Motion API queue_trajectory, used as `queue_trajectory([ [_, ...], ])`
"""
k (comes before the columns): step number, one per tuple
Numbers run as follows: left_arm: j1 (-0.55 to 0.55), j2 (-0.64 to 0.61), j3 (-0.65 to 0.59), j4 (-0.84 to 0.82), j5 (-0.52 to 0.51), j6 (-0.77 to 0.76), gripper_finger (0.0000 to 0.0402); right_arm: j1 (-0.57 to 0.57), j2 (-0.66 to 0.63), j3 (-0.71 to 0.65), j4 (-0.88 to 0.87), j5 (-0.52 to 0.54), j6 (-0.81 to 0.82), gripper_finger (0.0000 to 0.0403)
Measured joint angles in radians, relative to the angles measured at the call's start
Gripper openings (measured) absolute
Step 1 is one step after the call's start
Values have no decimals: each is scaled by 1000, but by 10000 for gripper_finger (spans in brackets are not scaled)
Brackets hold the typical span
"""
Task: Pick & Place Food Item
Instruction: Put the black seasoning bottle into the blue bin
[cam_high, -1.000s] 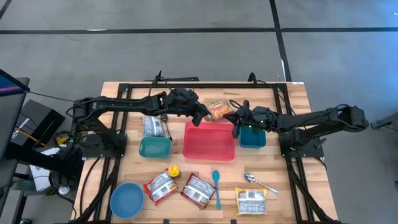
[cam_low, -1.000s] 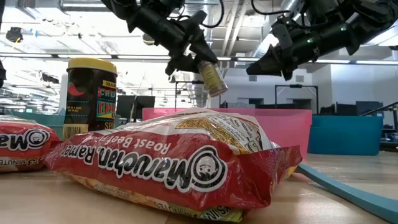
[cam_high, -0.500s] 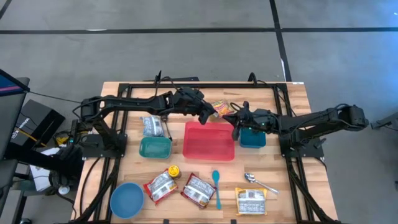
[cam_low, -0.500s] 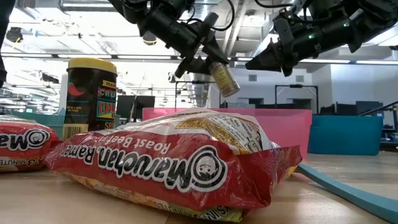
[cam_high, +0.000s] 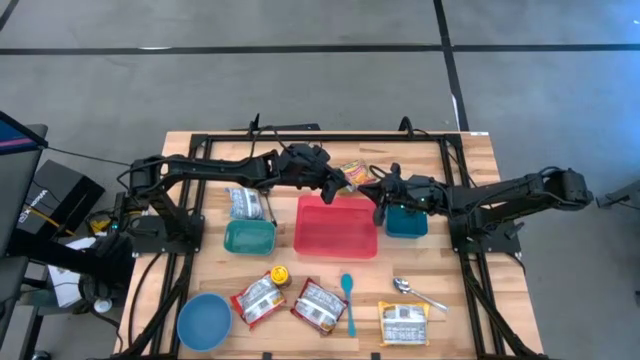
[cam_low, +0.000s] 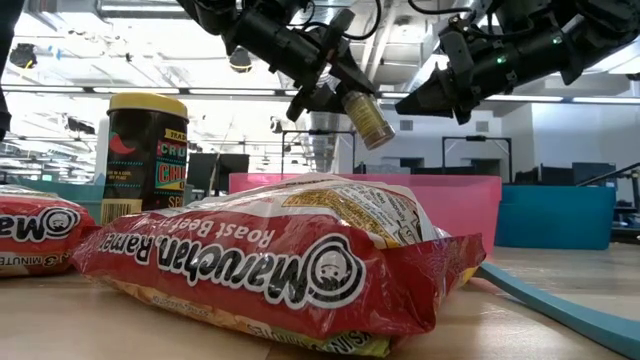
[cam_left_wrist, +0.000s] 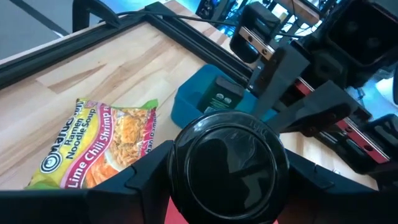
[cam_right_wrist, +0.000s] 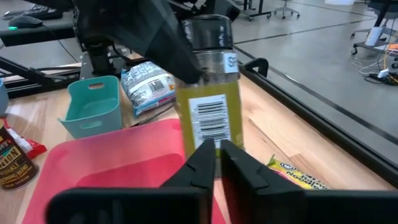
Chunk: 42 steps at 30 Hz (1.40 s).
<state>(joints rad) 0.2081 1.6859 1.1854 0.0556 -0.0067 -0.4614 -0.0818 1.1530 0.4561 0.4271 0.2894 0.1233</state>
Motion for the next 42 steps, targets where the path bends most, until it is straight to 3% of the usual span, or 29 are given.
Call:
queue_trajectory([
  [4, 0, 0, 0, 12, 0, 0, 206, 1, 0, 0, 3, 0, -2, 93],
  [11, 0, 0, 0, 16, 0, -1, 207, 6, 0, 0, 22, -2, -26, 249],
  [15, -7, 19, -2, 38, 0, -2, 207, 8, 5, 10, 30, -56, -29, 301],
  [31, -31, 42, -3, 52, 11, -11, 207, -19, 254, 159, 3, -53, -55, 310],
  [42, -31, 42, -3, 31, 3, -10, 208, -18, 239, 187, -70, -53, -45, 310],
])
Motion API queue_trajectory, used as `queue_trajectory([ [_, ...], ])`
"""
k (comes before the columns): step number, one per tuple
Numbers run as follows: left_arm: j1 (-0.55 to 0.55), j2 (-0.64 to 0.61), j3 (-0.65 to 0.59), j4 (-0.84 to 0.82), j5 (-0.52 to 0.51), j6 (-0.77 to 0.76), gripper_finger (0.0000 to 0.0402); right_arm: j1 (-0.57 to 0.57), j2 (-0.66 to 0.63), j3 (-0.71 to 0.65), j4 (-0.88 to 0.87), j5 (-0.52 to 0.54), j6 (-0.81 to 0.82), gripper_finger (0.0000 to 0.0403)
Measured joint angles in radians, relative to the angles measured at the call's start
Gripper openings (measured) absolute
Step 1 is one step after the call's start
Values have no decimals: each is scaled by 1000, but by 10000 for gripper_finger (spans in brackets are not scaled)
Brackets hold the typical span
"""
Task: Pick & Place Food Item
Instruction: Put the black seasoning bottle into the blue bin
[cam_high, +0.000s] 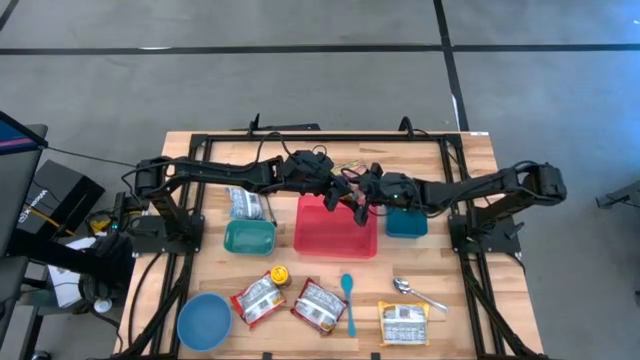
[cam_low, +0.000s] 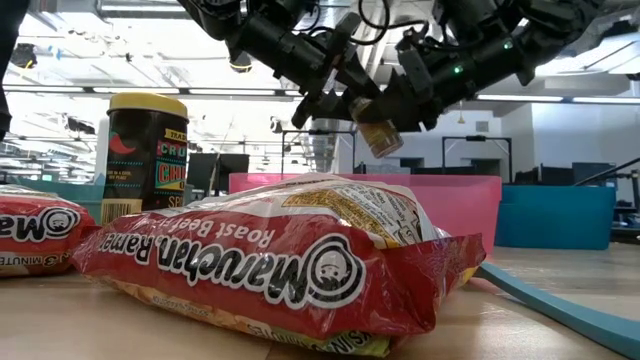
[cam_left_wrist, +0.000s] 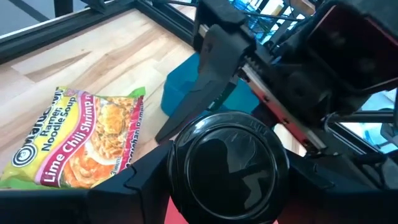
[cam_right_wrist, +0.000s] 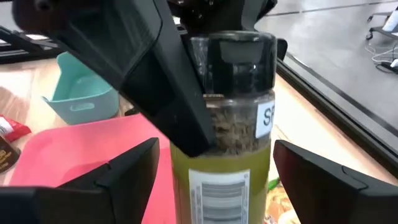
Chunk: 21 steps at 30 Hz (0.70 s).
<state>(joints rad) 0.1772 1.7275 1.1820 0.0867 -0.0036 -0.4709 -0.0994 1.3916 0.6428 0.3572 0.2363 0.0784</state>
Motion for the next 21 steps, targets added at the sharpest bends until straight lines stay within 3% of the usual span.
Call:
queue_trajectory([
  [7, 0, 0, 0, 1, -4, 1, 208, 8, -19, 0, -1, 0, 0, 299],
  [21, 0, 0, 0, 18, -4, -1, 208, 7, -13, 0, 1, 1, 27, 211],
])
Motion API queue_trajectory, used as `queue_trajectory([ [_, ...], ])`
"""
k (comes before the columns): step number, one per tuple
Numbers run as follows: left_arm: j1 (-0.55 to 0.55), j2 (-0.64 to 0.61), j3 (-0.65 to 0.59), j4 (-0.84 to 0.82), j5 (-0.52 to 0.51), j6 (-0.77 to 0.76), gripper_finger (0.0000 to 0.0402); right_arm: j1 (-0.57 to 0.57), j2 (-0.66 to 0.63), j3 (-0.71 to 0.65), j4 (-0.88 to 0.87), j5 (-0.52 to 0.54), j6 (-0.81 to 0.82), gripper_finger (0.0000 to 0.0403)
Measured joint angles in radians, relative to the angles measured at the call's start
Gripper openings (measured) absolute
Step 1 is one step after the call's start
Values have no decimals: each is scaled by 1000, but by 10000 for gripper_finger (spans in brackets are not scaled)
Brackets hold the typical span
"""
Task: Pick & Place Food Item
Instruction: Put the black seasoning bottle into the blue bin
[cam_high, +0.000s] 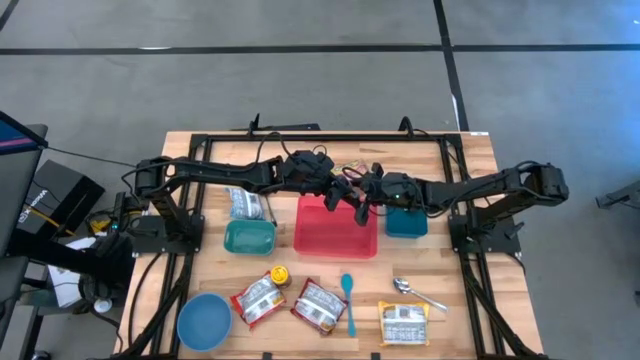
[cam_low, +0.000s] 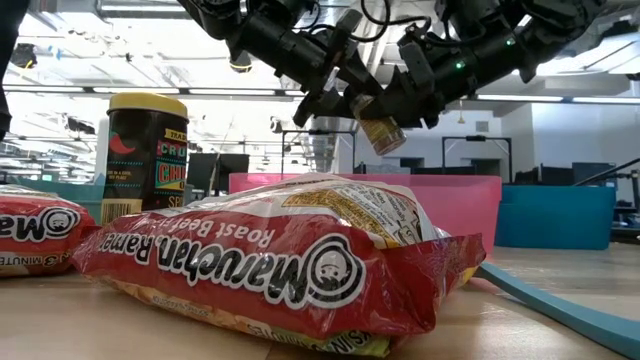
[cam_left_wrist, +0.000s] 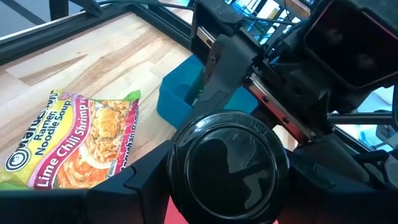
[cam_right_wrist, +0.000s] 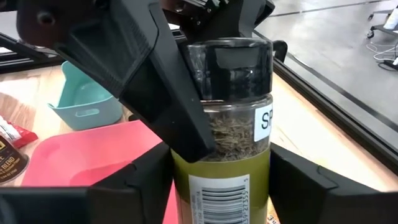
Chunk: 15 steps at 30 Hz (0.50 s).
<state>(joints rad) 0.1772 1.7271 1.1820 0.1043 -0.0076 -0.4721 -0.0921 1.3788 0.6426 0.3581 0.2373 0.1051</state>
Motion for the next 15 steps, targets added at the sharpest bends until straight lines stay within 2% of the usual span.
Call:
queue_trajectory([
  [7, 0, 0, 0, 0, 0, -1, 210, 0, 0, 0, 0, 1, 0, 152],
  [15, 0, 0, 0, 0, 0, -1, 221, 0, 0, 0, 0, 1, 1, 152],
])
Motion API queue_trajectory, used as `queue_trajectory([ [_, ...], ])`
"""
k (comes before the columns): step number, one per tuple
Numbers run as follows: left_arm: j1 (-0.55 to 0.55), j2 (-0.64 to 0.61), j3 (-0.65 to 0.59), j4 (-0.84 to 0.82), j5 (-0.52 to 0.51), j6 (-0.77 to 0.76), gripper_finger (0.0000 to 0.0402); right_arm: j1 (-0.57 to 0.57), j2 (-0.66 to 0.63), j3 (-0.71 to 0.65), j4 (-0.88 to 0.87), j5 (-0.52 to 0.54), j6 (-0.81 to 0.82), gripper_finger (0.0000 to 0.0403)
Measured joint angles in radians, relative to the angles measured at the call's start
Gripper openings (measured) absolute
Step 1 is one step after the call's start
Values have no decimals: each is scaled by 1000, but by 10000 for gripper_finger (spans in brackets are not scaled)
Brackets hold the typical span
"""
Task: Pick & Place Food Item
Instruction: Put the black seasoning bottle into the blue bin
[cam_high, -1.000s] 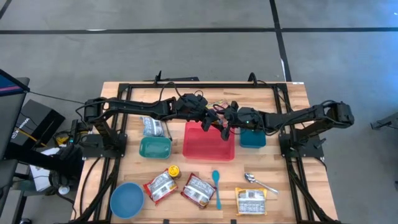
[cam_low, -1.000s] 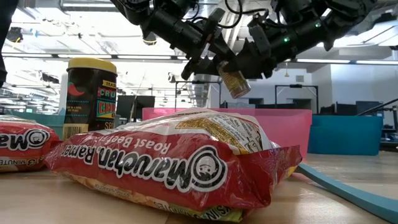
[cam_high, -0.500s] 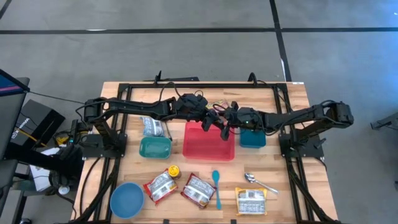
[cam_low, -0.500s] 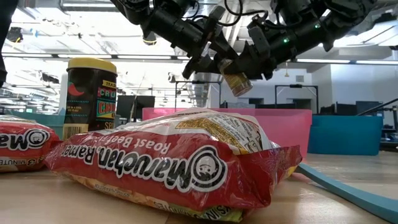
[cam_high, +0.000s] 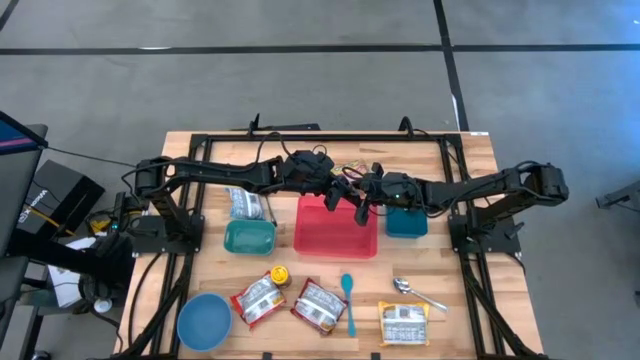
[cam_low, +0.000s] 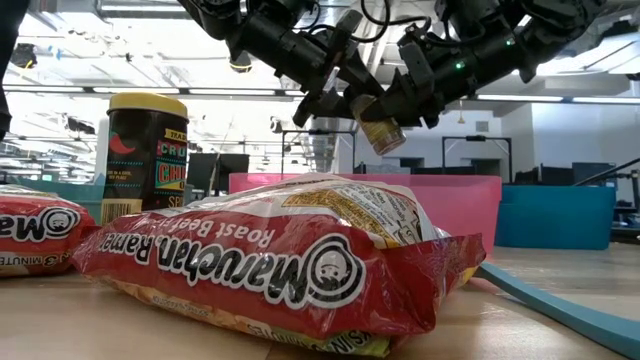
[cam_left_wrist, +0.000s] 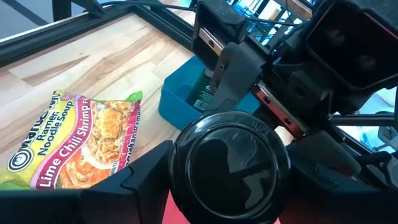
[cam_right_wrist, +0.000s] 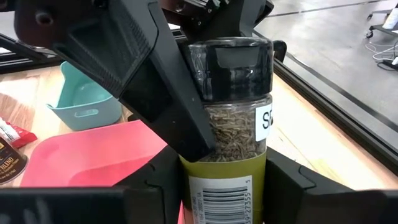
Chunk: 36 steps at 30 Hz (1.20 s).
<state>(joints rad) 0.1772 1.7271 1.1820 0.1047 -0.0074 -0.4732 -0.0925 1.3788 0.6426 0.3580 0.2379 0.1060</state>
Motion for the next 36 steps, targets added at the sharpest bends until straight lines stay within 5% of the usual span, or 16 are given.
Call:
queue_trajectory([
  [23, 32, -43, 0, -39, 84, 4, 266, 0, -6, -1, -103, 6, 16, 139],
  [36, 32, -59, 0, -68, 84, 53, 266, 60, -205, -69, -323, 202, 89, 137],
])
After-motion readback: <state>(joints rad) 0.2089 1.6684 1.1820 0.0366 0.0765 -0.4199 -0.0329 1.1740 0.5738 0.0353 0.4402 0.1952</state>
